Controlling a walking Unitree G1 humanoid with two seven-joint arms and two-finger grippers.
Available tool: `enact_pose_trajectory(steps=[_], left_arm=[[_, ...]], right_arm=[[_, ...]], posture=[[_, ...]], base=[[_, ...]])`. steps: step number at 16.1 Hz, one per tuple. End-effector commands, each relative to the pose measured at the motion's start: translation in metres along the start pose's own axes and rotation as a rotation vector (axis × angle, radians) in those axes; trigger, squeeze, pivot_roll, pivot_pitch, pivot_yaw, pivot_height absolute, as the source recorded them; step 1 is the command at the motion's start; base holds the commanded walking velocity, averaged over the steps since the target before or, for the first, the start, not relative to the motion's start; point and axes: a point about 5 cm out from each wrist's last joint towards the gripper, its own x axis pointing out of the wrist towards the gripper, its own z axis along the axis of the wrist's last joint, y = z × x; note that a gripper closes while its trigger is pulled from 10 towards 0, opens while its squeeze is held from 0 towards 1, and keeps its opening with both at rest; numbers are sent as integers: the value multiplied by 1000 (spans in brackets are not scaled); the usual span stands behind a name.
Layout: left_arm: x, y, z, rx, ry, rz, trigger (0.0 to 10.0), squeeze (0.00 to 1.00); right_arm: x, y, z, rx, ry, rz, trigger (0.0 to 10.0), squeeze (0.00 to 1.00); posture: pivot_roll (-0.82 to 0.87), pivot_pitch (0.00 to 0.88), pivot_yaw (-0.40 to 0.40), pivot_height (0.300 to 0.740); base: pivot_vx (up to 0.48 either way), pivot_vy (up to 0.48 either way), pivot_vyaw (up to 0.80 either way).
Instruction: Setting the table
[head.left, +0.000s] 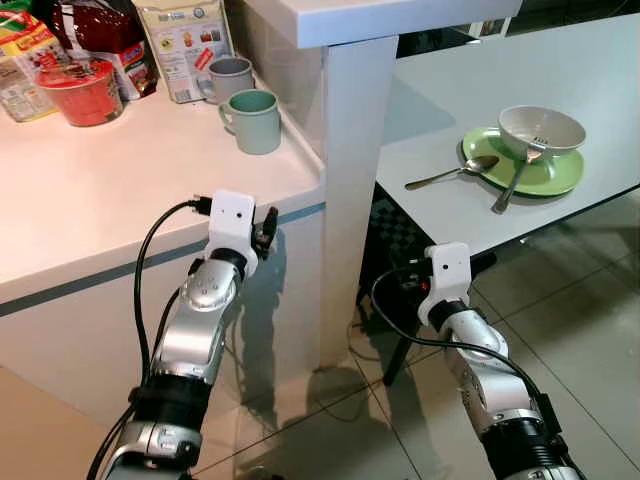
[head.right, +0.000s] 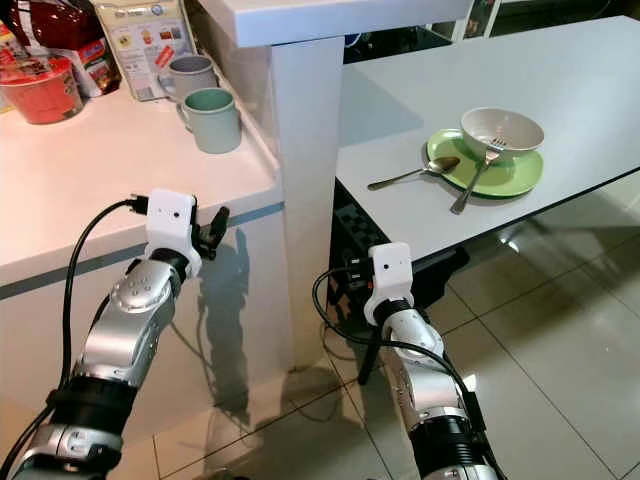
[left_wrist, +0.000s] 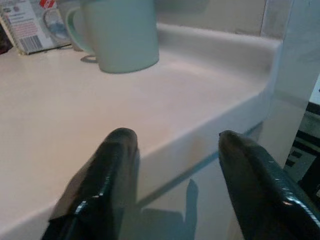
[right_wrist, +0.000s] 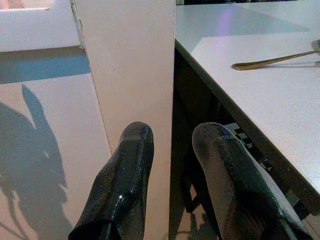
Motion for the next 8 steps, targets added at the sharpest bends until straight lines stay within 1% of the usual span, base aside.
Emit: enact_pose_trajectory(steps=[1,5,8], left_arm=[[3,4,3,16,-1,7,10000,1000],[5,5,6,8,-15,12,10000,1000],[6,3,4,16,3,12,10000,1000]], right_arm=[[0,2,2,-2,-12,2,10000,0],[-1,0,2,-5,-11,3,10000,0],[-1,0,2,-5,-11,2,10000,0]], posture=[[-8,0,39,740],[-12,0,38,740],[-14,0,37,740]], base=[[0,0,0],[0,0,0],[0,0,0]])
